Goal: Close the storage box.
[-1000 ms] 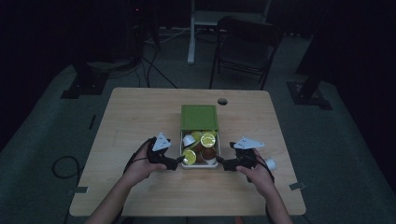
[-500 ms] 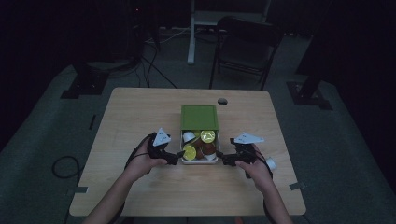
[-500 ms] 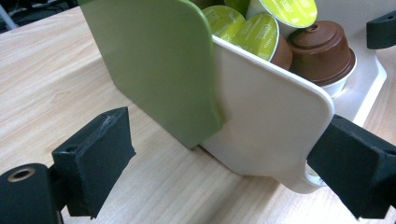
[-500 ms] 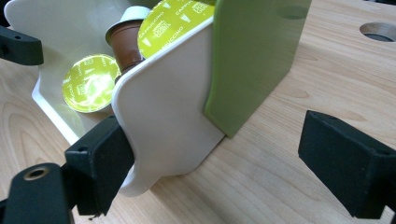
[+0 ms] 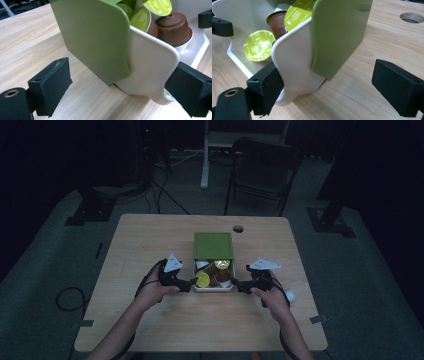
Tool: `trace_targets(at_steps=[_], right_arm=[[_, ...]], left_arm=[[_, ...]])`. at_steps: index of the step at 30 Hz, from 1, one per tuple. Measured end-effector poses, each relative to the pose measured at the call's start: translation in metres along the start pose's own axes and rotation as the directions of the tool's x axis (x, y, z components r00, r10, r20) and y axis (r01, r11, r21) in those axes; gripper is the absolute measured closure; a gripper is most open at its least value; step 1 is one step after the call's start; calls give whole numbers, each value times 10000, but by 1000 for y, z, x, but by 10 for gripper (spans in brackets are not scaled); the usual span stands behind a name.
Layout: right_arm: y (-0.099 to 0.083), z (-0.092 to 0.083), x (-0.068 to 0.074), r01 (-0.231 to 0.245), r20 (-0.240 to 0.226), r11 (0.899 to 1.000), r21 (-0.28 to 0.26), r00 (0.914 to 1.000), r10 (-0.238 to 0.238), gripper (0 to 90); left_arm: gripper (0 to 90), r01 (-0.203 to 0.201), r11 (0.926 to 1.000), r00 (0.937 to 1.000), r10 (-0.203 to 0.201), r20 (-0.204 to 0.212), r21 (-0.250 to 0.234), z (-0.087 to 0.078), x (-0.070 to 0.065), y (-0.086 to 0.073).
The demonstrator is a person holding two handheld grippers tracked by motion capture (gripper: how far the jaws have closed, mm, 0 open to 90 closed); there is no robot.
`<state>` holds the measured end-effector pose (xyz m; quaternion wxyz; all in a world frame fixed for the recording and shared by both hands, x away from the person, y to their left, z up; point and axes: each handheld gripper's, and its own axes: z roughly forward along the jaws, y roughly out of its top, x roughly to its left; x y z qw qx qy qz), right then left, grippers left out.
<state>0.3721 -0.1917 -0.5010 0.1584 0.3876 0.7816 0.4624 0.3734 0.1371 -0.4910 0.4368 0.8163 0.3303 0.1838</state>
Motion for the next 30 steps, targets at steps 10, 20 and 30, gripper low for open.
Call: trace_targets(at_steps=[10,20,30], right_arm=[[2,7,-4,-270,143,9996,-102,9995,271,116],[6,12,-7,-445,440,9989,-154,9980,451,108],[10,20,-10,-714,746,9972,-223,9945,729,108]], left_arm=[[90,146,9999,9998,-147,-158,-42,6,6,3],[90,149,9998,9994,-152,-317,-96,12,11,6],[90,239,9995,9978,-250,-617,-189,17,16,9]])
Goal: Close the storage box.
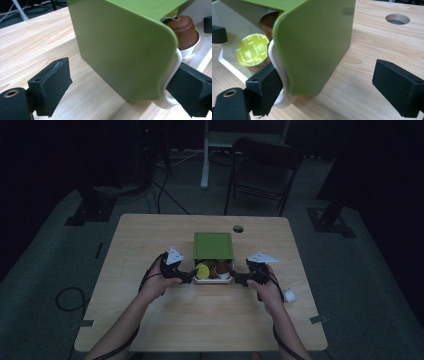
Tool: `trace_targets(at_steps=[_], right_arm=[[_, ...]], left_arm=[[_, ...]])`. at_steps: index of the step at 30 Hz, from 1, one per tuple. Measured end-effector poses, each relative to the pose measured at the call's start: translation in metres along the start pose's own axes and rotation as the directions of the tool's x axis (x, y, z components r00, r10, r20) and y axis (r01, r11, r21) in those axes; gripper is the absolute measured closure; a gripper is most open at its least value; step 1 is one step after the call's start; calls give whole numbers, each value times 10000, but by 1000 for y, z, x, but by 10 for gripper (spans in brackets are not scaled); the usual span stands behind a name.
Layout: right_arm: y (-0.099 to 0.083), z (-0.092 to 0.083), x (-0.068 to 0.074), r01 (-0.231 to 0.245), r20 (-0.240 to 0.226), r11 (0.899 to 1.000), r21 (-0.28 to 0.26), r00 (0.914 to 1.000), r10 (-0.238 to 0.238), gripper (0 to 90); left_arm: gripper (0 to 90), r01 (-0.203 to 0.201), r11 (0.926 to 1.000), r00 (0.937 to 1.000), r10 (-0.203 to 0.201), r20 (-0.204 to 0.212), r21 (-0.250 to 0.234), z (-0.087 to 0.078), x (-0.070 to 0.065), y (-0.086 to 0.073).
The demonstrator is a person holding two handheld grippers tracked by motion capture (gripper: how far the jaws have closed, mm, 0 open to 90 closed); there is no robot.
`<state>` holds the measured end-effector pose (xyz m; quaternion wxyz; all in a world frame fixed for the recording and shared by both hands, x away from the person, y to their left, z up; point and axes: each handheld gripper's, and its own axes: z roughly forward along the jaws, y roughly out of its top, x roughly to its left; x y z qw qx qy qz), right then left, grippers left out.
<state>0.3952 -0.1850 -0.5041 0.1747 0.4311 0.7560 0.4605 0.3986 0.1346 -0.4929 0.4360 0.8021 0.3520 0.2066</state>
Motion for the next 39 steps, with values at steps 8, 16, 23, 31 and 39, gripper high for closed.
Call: trace_targets(at_steps=[8,16,23,31,39], right_arm=[[1,7,0,-101,265,9999,37,9996,100,108],[3,10,0,-183,418,9998,81,9990,180,107],[5,9,4,-120,252,9999,-28,9996,120,107],[6,5,11,105,-78,9999,-95,9999,-106,108],[0,0,10,65,163,9999,79,9998,-66,107]], left_arm=[[89,-56,10000,9998,55,-180,-58,3,2,1],[90,-191,9998,9994,189,-297,-49,5,3,3],[91,-176,9998,9998,175,109,25,1,-3,2],[91,15,9998,9988,-6,493,-182,-6,-12,0],[91,116,9998,9992,-110,392,-142,-13,-15,-5]])
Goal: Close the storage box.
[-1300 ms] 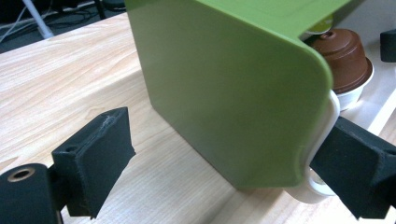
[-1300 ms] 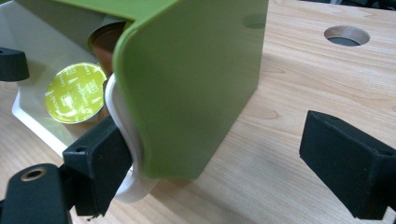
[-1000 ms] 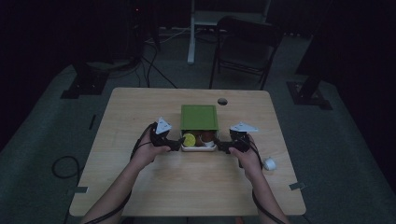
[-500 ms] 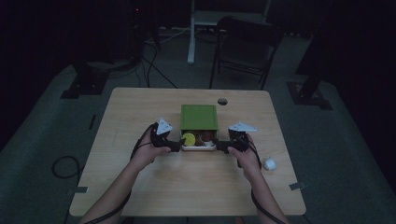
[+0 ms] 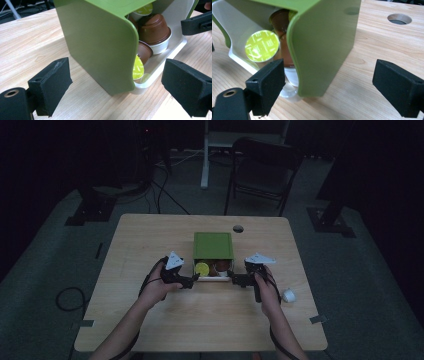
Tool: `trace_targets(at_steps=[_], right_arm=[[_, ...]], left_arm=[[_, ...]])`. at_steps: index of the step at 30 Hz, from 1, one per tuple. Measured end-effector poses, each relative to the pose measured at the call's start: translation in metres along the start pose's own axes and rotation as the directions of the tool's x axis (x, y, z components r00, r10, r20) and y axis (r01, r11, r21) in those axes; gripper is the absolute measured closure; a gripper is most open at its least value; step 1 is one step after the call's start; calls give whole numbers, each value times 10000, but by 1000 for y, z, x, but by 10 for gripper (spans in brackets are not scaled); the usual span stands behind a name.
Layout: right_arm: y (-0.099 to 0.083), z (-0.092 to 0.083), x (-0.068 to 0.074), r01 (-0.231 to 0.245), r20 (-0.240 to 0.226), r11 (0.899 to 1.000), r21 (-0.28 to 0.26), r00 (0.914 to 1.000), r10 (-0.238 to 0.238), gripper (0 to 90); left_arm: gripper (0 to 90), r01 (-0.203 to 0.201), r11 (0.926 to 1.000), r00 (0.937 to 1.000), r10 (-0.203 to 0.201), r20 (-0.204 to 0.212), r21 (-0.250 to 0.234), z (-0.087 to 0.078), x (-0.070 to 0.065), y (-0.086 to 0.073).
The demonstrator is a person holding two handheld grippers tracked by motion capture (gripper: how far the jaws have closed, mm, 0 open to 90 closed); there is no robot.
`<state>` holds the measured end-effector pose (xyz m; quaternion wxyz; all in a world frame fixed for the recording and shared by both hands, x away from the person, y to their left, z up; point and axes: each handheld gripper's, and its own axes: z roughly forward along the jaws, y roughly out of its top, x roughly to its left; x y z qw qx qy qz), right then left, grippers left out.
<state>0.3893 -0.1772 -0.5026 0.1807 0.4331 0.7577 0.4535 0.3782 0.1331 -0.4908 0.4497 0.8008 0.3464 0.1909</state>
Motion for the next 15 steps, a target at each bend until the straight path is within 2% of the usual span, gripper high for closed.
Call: trace_targets(at_steps=[15], right_arm=[[-6,-20,-3,-57,284,9999,-82,9996,60,107]], left_arm=[[91,285,9996,9991,-283,-327,43,-18,6,-13]])
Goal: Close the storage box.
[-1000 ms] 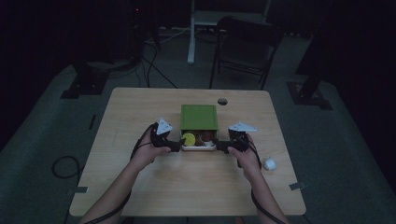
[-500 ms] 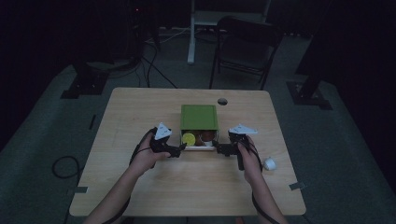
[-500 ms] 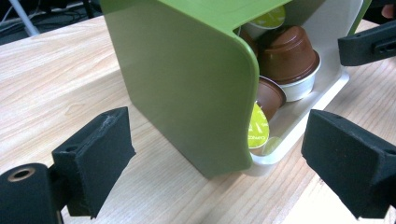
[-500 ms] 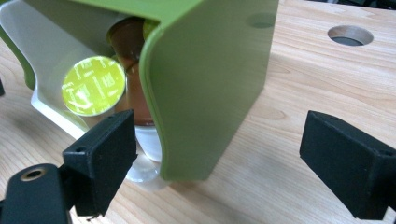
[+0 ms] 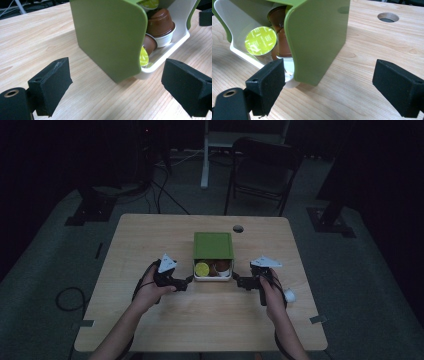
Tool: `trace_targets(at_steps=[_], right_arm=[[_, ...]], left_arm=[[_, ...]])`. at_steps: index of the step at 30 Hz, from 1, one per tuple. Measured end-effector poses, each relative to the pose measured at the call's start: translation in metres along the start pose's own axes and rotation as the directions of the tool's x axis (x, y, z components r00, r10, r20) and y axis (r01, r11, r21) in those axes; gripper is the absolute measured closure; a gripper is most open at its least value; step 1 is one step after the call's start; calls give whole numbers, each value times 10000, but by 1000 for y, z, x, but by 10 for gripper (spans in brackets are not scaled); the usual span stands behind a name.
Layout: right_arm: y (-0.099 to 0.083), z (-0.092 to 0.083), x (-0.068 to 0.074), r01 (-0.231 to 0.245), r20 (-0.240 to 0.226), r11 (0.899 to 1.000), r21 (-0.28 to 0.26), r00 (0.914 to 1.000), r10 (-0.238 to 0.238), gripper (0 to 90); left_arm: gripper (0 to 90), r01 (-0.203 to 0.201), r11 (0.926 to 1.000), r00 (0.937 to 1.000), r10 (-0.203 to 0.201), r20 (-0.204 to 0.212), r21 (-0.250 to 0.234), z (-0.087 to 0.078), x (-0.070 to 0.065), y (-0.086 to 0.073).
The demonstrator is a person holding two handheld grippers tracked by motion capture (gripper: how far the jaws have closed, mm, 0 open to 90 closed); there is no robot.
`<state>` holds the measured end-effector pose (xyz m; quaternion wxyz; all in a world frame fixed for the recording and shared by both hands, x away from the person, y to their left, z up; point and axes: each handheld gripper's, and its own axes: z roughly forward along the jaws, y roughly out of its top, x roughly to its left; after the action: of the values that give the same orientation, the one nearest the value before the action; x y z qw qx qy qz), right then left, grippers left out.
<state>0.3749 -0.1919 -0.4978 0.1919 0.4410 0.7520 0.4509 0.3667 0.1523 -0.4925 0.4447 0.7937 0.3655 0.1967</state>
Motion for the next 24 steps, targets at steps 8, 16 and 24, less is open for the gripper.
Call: trace_targets(at_steps=[8,16,24], right_arm=[[-6,-11,-3,-103,212,9999,-37,9997,104,107],[-15,-19,-6,-191,570,9998,53,9982,188,107],[-26,-26,-10,-256,731,9996,111,9970,247,107]], left_arm=[[91,171,9998,9997,-169,-177,95,-11,5,-10],[91,408,9991,9982,-404,-447,93,-21,12,-20],[91,633,9978,9959,-619,-661,186,-30,18,-31]])
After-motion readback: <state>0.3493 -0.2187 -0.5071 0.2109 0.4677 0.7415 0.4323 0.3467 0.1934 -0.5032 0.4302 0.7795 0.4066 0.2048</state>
